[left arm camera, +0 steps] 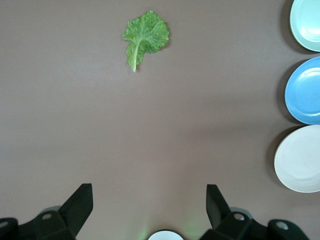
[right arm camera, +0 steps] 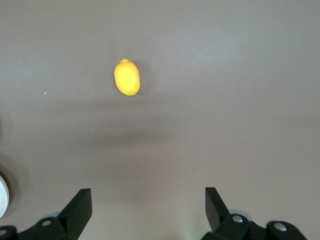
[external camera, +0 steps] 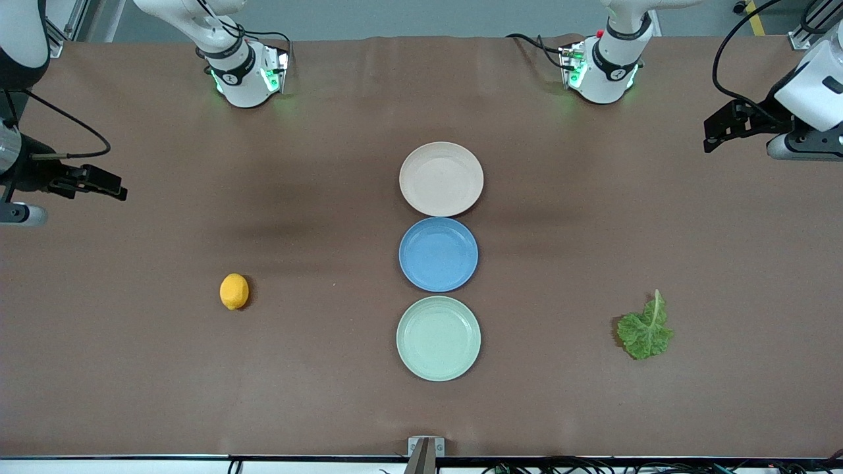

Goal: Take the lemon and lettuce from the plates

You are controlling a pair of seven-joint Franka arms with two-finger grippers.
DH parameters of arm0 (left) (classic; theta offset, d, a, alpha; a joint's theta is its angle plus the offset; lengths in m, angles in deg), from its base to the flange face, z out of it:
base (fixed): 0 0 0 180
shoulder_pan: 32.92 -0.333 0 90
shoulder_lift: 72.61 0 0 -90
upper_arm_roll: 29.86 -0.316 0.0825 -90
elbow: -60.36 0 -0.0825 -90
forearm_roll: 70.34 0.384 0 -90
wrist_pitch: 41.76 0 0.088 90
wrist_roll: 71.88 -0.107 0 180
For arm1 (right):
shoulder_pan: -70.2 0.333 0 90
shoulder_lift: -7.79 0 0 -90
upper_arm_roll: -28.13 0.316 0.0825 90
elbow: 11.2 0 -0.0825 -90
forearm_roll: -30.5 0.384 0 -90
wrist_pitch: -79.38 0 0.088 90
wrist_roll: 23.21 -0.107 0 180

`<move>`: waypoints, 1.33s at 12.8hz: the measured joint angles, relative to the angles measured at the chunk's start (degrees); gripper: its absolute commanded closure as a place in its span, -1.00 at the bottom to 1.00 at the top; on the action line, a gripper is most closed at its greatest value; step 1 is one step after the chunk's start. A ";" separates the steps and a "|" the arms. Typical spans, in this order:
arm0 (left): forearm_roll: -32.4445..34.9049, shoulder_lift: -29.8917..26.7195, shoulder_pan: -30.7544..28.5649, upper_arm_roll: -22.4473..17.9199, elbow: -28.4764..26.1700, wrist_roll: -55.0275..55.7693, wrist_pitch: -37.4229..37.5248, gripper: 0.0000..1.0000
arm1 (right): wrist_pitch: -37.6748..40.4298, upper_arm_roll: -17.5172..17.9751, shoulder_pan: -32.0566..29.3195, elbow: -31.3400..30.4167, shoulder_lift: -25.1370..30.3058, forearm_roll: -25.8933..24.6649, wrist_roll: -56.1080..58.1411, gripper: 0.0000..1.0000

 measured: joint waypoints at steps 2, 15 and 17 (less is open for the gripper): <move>0.00 0.00 0.00 0.00 -0.07 -0.02 -0.26 -1.00 | -0.89 0.02 0.00 -2.47 1.95 0.00 0.00 -1.00; 0.00 0.00 -0.14 -0.01 -0.20 -0.07 -0.96 -1.00 | -1.74 1.91 -1.35 -5.86 8.36 -0.03 0.00 -1.00; 0.00 0.00 -0.18 -0.02 -0.19 -0.07 -1.28 -1.00 | -1.74 2.04 -1.35 -6.17 9.00 -0.03 0.00 -1.00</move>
